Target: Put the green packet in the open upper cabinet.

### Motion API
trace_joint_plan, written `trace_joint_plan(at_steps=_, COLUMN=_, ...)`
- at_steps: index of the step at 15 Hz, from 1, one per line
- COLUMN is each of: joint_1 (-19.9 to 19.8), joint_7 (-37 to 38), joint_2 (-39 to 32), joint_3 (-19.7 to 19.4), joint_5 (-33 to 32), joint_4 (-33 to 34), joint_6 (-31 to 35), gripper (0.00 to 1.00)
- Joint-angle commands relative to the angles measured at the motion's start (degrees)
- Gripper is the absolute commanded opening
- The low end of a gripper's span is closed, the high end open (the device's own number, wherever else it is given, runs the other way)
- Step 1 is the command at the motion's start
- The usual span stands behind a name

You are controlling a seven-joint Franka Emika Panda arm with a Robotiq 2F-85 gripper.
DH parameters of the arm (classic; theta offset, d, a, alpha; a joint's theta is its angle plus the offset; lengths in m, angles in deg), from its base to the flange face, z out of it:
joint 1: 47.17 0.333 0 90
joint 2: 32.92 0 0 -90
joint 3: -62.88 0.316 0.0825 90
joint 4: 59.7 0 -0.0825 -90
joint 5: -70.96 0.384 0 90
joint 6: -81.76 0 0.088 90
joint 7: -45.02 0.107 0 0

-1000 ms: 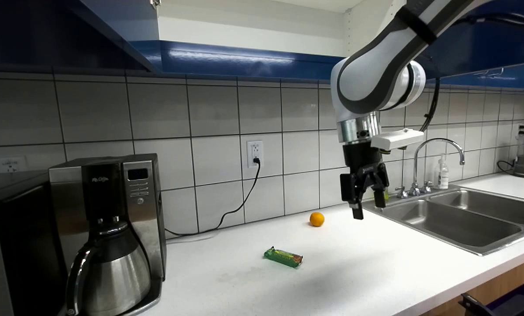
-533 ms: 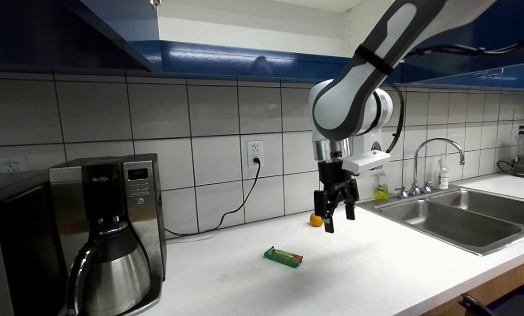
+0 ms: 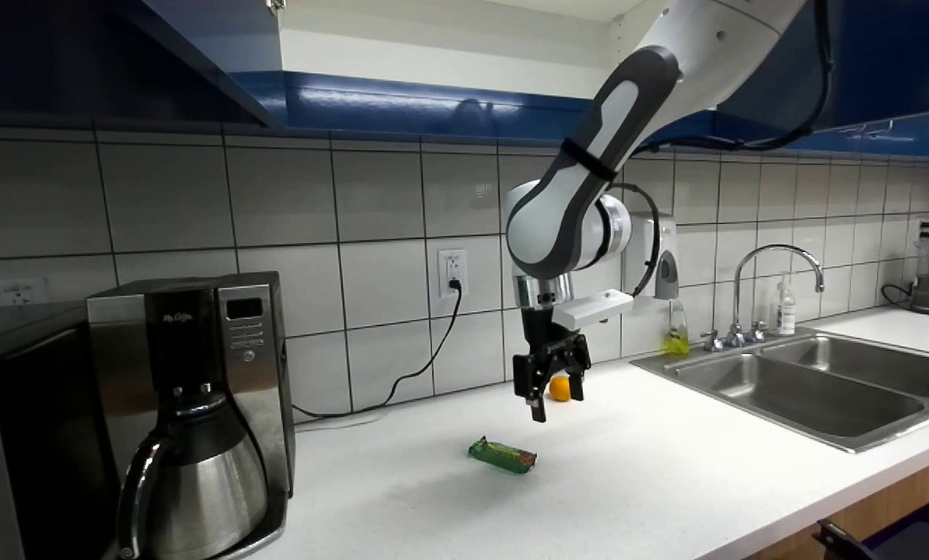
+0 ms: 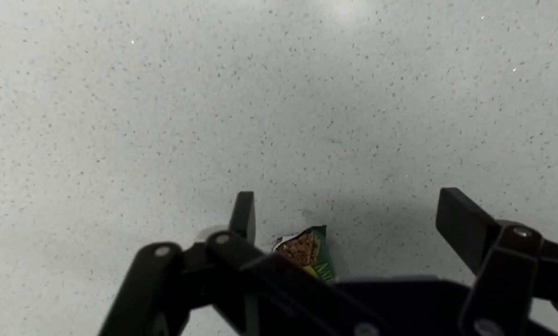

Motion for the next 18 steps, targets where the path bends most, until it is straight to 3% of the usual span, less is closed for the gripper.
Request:
trace_joint_plan(at_steps=1, joint_1=0.3, joint_7=4.2, joint_2=-7.9, joint_3=0.0, joint_5=-4.4, joint_4=7.6, joint_6=-0.7, gripper=1.0)
trace_joint_plan(at_steps=6, joint_1=1.7, joint_7=7.4, joint_2=-15.8, joint_3=-1.5, joint_5=-9.7, joint_4=14.9, joint_6=-1.5, gripper=1.0)
trace_joint_plan(at_steps=18, joint_1=3.4, joint_7=5.9, joint_2=-27.5, joint_3=-1.7, joint_5=-7.8, joint_4=25.3, joint_6=-1.5, gripper=1.0)
